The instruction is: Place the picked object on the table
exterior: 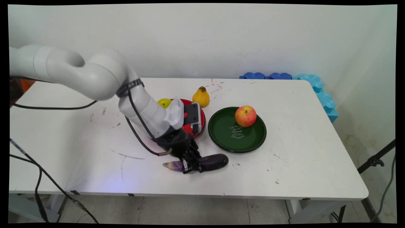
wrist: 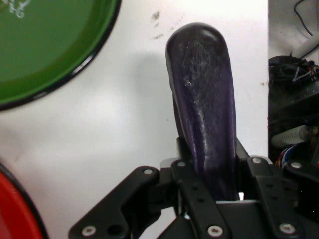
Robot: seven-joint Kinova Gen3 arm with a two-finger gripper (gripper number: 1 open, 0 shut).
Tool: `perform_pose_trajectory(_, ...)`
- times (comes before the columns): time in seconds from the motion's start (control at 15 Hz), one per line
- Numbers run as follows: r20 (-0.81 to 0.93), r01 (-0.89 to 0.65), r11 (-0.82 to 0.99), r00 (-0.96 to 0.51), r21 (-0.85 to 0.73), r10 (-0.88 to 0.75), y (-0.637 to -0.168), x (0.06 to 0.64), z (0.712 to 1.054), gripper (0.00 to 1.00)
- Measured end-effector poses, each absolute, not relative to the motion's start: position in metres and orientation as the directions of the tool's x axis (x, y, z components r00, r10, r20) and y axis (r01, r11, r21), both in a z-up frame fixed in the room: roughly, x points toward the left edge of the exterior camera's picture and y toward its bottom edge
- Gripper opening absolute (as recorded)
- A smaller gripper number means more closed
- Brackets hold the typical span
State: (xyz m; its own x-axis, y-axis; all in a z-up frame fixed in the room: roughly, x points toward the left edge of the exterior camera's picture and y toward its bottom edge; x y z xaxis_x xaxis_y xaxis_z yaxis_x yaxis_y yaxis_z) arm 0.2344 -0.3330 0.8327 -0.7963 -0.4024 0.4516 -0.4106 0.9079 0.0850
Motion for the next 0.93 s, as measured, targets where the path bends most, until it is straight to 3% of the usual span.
perform_pose_trajectory(0.47,0.463,-0.414,0.905,-0.787,0.094,-0.408,-0.324,0.228,0.811,0.0)
perform_pose_trajectory(0.53,0.465,-0.415,0.905,-0.785,0.095,-0.409,-0.324,0.228,0.81,1.0)
perform_pose_trajectory(0.93,0.496,-0.405,0.91,-0.775,0.085,-0.392,-0.323,0.225,0.817,1.0)
